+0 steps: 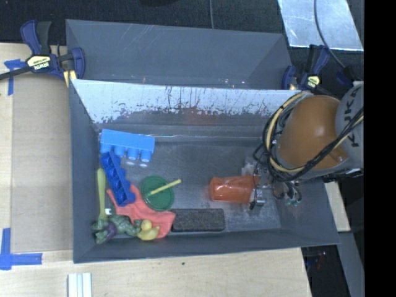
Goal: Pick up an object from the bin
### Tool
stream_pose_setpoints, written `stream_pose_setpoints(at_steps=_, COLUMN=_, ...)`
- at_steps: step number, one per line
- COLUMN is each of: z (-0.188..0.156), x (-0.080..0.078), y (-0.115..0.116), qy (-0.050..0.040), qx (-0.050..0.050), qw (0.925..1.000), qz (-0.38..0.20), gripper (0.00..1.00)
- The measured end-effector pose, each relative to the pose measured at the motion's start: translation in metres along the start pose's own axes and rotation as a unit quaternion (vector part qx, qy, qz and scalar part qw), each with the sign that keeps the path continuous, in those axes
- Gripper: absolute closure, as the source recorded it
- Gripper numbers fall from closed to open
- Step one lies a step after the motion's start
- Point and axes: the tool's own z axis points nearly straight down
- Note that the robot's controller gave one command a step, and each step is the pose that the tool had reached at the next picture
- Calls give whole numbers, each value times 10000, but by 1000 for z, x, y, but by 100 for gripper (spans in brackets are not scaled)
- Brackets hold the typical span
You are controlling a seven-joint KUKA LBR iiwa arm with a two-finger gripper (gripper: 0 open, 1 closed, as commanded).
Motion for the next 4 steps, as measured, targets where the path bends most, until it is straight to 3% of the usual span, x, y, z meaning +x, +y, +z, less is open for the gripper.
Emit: stream_pose_setpoints(at_steps=4, z=0, x=0, y=0, qy=0, qx=0, qw=10000, qz=1, gripper=100)
